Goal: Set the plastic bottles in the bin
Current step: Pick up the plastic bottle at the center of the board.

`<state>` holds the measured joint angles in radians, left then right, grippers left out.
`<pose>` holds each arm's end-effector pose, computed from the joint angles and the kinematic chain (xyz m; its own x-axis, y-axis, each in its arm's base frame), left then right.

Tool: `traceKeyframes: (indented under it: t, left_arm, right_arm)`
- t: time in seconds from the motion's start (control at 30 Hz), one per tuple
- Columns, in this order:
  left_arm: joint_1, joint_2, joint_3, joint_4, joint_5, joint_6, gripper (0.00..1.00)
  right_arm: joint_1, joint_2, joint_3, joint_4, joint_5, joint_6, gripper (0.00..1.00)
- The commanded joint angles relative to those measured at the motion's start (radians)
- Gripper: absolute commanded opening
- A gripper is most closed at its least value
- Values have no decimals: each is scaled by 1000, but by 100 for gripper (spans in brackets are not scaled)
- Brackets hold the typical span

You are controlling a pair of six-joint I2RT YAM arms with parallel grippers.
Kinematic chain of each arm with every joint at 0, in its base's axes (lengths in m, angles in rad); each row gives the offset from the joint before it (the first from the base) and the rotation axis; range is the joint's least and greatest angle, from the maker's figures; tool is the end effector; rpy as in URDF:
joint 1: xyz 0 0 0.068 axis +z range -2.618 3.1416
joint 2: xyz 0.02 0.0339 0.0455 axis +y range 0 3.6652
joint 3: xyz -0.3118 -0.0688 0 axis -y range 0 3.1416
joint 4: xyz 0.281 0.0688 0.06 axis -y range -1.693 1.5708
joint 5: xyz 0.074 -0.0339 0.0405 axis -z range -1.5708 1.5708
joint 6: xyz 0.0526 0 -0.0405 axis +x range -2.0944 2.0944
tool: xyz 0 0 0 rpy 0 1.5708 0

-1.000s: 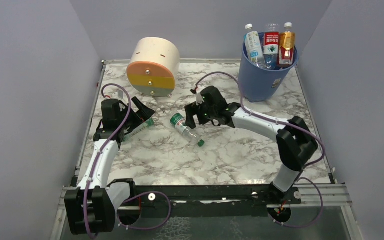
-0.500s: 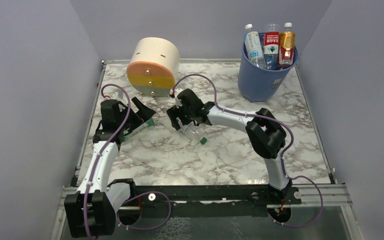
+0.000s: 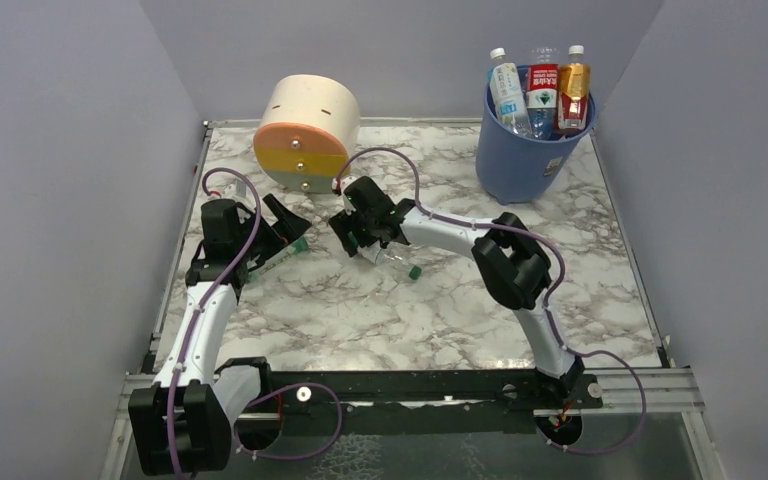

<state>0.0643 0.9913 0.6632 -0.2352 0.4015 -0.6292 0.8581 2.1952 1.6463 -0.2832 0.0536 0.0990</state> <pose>0.2389 -0.0052 0.2753 -0.5901 -0.5808 -0.5608 -0.0948 0.7396 -0.6663 0.3673 0.4207 0.1775 -0.5534 -0.4894 -0.6739 -0.6806 0.7322 0.0271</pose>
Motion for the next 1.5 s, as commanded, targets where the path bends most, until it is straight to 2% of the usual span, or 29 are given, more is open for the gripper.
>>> traceKeyframes:
  t: [0.0,0.13,0.27,0.6,1.13,1.47]
  left_arm:
    - [6,-15,-19,8,28,-10,99]
    - [6,-16,-22,10,29,-9,99]
    - [6,-14,-25,15,30,-10,99]
    - [6,-14,-25,21,36,-14,99]
    - [6,-25,-37,18,52,-10,99]
    - [6,21,-85,121,197,-37,99]
  right_arm:
    - [6,56,72,-47,13,-26,81]
    - [6,49,66,-41,10,-28,66]
    - [5,26,64,-46,9,-28,60]
    - [3,-103,62,-61,22,-28,57]
    - [-43,-297,87,-77,-53,11,55]
    - [-134,-399,160,-58,-116,19,55]
